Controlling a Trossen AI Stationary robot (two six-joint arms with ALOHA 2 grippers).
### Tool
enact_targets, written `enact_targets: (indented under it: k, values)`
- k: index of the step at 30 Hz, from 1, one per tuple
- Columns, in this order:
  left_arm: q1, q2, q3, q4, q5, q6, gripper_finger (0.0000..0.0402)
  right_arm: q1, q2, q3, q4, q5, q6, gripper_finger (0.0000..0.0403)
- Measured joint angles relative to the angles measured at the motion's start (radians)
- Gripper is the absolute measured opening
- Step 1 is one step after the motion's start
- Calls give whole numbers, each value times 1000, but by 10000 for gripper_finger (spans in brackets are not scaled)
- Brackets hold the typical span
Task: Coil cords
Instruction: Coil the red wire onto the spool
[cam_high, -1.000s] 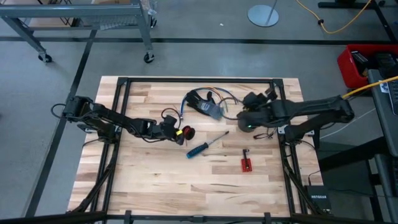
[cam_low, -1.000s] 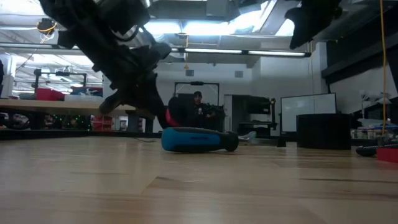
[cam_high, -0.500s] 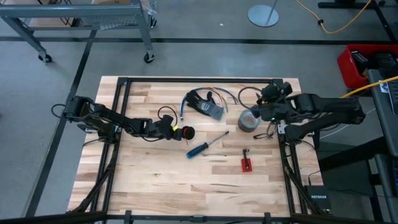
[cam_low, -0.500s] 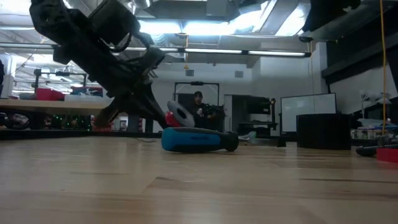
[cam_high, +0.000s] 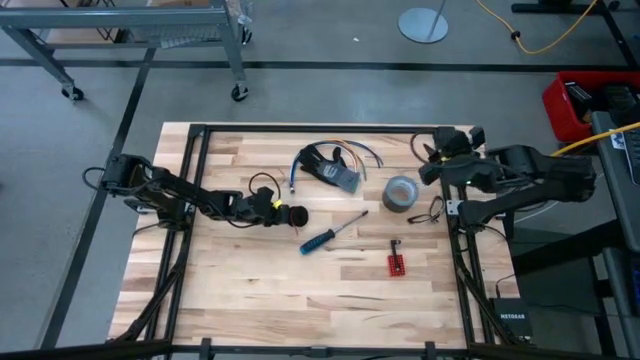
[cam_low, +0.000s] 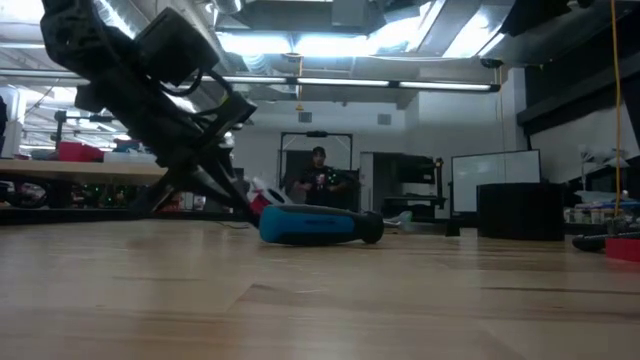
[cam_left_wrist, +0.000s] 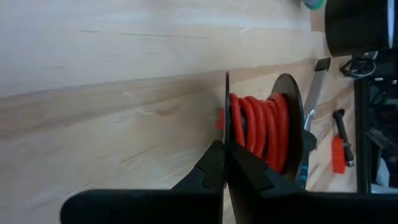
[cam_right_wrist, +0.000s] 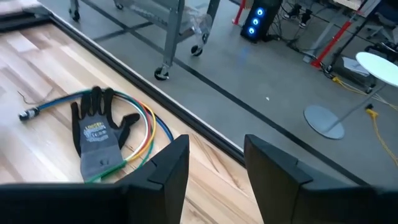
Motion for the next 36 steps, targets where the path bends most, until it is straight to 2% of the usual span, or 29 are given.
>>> enact_targets:
  k: [11, 20, 24, 31, 36]
  values:
    - [5, 0, -3, -27, 32, -1, 6, 0, -63, 0, 33, -8, -59, 158]
    - [3, 3, -5, -86, 34, -12, 87, 0, -72, 0, 33, -59, -59, 158]
    - [12, 2, -4, -113, 34, -30, 111, 0, -72, 0, 36, -60, -62, 158]
    - [56, -14, -4, -125, 43, -6, 117, 0, -72, 57, 70, -133, -128, 158]
    - [98, -26, -4, -124, 131, 37, 117, 0, -73, 131, 71, -194, -168, 158]
